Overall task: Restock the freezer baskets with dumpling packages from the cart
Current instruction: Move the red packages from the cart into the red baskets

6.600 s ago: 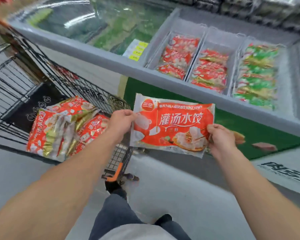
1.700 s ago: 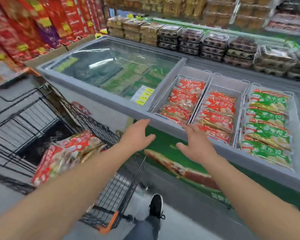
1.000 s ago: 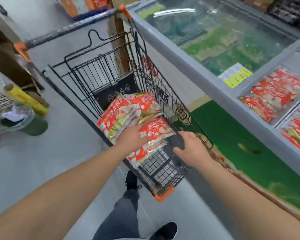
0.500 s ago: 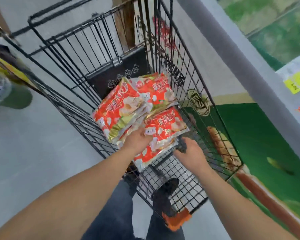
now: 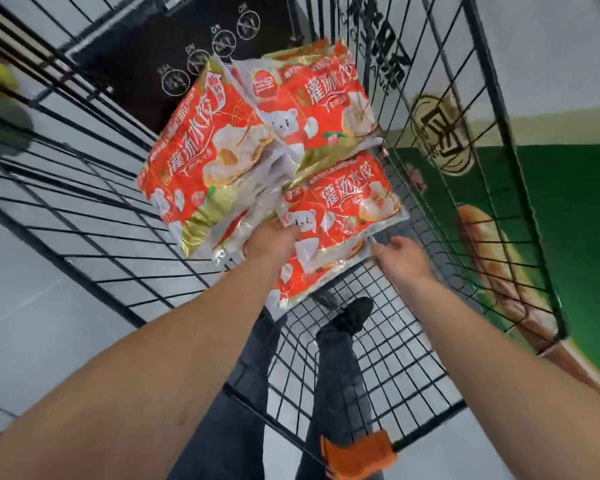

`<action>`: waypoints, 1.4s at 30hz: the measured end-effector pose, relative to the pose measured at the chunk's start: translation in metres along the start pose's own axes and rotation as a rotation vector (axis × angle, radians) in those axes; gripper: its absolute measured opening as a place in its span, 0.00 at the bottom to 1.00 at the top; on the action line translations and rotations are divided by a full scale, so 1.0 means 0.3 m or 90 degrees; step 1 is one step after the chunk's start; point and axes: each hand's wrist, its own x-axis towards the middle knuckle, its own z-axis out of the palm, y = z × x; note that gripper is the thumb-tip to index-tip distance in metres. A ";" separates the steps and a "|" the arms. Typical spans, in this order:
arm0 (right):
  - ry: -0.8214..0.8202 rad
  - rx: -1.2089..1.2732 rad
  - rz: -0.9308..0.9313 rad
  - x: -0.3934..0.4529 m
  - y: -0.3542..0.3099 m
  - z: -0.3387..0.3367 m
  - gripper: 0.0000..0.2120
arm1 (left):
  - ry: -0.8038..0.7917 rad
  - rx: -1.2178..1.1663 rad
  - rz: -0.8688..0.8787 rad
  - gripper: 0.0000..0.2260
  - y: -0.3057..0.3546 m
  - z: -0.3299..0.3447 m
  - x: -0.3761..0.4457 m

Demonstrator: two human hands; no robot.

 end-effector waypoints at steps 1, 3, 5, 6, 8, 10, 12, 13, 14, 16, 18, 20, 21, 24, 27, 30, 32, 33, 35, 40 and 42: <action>-0.002 0.044 0.026 0.037 -0.001 0.014 0.33 | 0.019 0.008 0.009 0.03 0.000 0.008 0.013; -0.014 0.176 0.086 0.109 0.001 0.052 0.30 | 0.037 0.037 0.017 0.04 -0.022 0.030 0.051; -0.040 0.321 0.116 0.169 -0.016 0.085 0.22 | 0.033 0.042 0.010 0.07 -0.036 0.052 0.086; -0.052 0.363 0.121 0.189 -0.027 0.097 0.18 | 0.024 0.017 -0.006 0.08 -0.053 0.070 0.111; -0.044 0.405 0.128 0.219 -0.045 0.109 0.12 | 0.024 -0.024 -0.027 0.12 -0.088 0.099 0.171; -0.012 0.435 0.137 0.240 -0.038 0.121 0.08 | 0.019 -0.044 -0.034 0.14 -0.136 0.131 0.247; -0.013 0.468 0.134 0.243 -0.010 0.139 0.08 | 0.015 -0.042 -0.038 0.14 -0.128 0.130 0.240; -0.013 0.484 0.134 0.236 0.013 0.145 0.10 | 0.011 -0.036 -0.036 0.14 -0.117 0.128 0.223; -0.014 0.494 0.141 0.218 0.033 0.152 0.10 | 0.015 -0.026 -0.027 0.14 -0.101 0.121 0.197; -0.032 0.494 0.174 0.168 0.077 0.160 0.05 | 0.041 0.016 0.006 0.14 -0.087 0.107 0.168; -0.079 0.494 0.215 0.118 0.135 0.161 0.04 | 0.067 0.072 0.055 0.12 -0.086 0.094 0.149; -0.042 0.443 0.230 0.088 0.181 0.147 0.12 | 0.072 0.132 0.106 0.11 -0.086 0.087 0.136; 0.019 0.385 0.216 0.086 0.198 0.132 0.18 | 0.070 0.165 0.127 0.10 -0.091 0.086 0.135; 0.198 0.130 0.097 0.135 0.191 0.045 0.32 | 0.059 0.227 0.142 0.11 -0.095 0.084 0.147; 0.138 0.011 -0.014 0.217 0.116 -0.024 0.25 | 0.047 0.259 0.138 0.11 -0.089 0.082 0.168; 0.089 0.004 -0.059 0.295 0.040 -0.026 0.15 | 0.051 0.262 0.147 0.10 -0.083 0.083 0.183; 0.115 0.027 -0.033 0.346 0.006 -0.012 0.13 | 0.059 0.255 0.151 0.09 -0.083 0.087 0.187; 0.129 0.029 -0.010 0.369 -0.006 -0.005 0.13 | 0.061 0.260 0.153 0.08 -0.081 0.088 0.188; 0.112 0.047 0.028 0.383 -0.004 0.006 0.12 | 0.063 0.279 0.155 0.08 -0.085 0.089 0.191; -0.072 0.299 0.128 0.308 0.083 -0.002 0.10 | 0.047 0.307 0.139 0.09 -0.094 0.081 0.204; -0.084 0.366 0.146 0.276 0.139 -0.014 0.12 | 0.023 0.331 0.141 0.08 -0.094 0.079 0.200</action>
